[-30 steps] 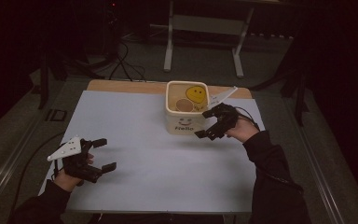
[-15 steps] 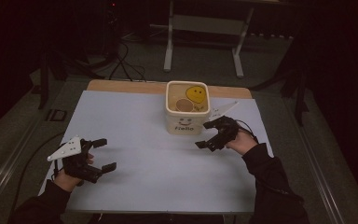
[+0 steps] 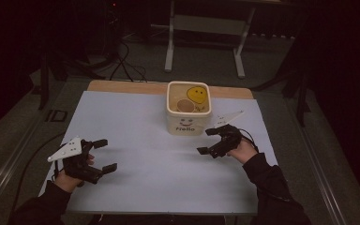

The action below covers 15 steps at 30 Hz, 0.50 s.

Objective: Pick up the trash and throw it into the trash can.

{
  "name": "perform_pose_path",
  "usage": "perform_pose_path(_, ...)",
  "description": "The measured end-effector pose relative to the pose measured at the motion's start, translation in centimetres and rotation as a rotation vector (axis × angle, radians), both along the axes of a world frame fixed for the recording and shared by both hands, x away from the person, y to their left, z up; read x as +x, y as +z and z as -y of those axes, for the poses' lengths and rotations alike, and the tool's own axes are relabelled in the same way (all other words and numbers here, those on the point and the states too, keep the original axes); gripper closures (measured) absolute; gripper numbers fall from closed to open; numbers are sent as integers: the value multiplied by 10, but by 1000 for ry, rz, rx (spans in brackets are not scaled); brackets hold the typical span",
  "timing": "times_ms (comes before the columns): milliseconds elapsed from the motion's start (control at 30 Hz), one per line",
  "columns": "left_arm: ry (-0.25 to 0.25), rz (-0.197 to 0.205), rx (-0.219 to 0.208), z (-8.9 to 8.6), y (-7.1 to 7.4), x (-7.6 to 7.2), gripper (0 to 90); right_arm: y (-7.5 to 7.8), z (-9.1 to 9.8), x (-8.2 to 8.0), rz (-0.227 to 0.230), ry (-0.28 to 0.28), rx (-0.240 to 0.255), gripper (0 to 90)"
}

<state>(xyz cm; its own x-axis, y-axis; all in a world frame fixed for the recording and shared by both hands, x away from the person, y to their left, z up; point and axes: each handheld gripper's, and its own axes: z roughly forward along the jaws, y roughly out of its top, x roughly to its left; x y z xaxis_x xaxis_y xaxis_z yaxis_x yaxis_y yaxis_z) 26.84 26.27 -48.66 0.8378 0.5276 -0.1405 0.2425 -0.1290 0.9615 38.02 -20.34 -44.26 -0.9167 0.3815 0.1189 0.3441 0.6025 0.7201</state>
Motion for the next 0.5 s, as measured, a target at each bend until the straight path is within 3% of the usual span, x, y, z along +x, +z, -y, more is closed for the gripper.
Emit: perform_pose_path(500, -5, -1, -1, 1, 0, 0, 6, -8, -2, 0, -6, -2, -6, 112)
